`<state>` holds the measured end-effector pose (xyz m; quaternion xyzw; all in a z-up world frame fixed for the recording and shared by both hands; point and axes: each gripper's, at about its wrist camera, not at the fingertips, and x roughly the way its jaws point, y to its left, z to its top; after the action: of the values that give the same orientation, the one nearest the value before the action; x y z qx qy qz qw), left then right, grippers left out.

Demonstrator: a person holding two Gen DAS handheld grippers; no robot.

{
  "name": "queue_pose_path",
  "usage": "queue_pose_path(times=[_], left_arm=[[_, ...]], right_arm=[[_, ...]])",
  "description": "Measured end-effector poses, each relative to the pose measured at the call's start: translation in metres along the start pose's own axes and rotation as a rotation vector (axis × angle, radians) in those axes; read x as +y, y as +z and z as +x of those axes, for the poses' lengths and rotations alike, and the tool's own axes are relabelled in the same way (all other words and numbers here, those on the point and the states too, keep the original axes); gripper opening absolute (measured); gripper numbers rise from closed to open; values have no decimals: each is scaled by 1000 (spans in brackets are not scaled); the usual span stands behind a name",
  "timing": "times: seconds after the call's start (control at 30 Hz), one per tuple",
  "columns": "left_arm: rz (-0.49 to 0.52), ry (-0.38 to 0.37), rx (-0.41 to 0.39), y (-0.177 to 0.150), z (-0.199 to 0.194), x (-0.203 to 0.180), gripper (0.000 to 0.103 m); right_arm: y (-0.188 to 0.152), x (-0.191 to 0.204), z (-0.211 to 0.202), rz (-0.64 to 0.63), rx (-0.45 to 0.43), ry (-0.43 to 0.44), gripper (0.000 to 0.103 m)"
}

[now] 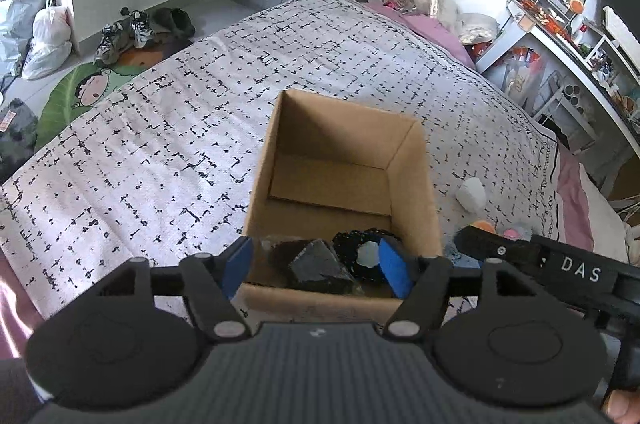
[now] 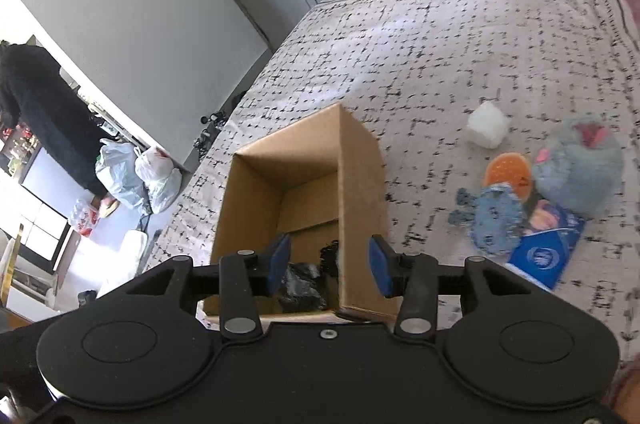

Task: Organize soft objects
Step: 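Open both tools to drop the items in the box and withdraw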

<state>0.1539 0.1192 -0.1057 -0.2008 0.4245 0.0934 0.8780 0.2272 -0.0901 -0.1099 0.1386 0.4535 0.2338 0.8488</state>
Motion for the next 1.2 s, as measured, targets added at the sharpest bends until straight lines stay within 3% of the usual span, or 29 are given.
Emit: queue_pose_path(times=[0.3,0.6,0.87,1.2], left_arm=[[31,-8,-15,-9,-18,-33,78],[58,-18,-21,-19,-26,-63,84],[80,-39,-16,-24,-26,-86,84],[116,-55,5,-23,-12,-113,84]], right_arm=[[0,-22,-36,-6,-45,-60,67],[-1,-50,-64,23,-84,-117,80],[2,-80,-76,112,-94,-139,82],[-3,-117,-64,288,-69,-164,82]])
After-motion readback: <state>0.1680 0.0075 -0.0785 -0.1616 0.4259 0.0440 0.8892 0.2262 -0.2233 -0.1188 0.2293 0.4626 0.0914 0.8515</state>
